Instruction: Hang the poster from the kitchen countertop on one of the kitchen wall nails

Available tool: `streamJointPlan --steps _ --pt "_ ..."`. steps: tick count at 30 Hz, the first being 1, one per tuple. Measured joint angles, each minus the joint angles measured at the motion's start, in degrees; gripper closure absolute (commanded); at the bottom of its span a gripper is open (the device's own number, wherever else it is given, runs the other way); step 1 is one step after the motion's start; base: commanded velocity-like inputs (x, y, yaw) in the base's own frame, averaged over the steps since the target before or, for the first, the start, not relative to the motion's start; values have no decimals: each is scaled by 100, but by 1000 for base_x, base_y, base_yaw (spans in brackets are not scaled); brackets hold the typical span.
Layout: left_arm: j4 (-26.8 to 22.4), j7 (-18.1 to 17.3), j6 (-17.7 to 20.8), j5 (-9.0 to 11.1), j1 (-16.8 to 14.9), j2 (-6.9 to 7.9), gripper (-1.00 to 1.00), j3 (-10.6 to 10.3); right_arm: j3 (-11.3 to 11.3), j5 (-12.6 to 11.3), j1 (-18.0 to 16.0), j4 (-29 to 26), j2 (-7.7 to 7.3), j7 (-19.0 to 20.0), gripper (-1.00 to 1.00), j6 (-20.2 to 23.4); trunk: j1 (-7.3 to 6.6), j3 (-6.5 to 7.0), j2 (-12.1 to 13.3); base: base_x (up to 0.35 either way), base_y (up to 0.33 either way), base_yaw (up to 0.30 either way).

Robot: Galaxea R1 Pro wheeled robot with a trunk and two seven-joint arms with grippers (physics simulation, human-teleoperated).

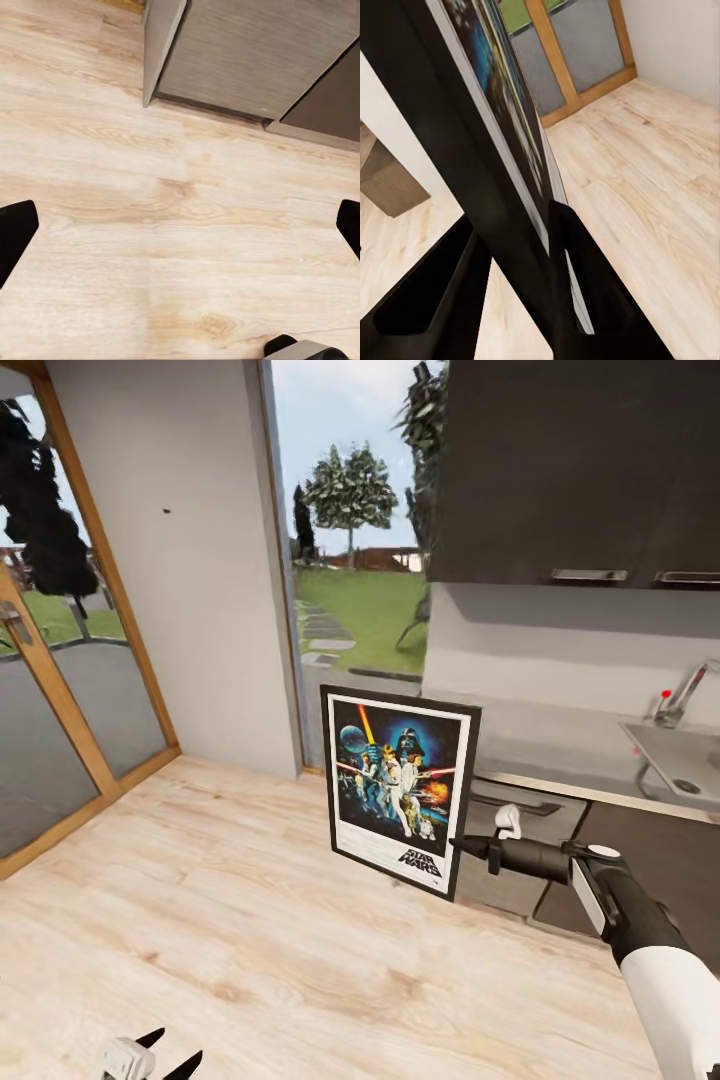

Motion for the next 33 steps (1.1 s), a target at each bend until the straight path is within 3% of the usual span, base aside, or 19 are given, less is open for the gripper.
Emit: streamJointPlan --steps 13,33 --pt "2 0 0 0 3 0 -100 1 2 -1 0 0 0 0 100 -6 1 0 0 117 279 6" --pt "-4 0 0 1 2 0 -100 4 3 -3 -1 0 0 -3 100 -9 1 -23 0 75 290 152"
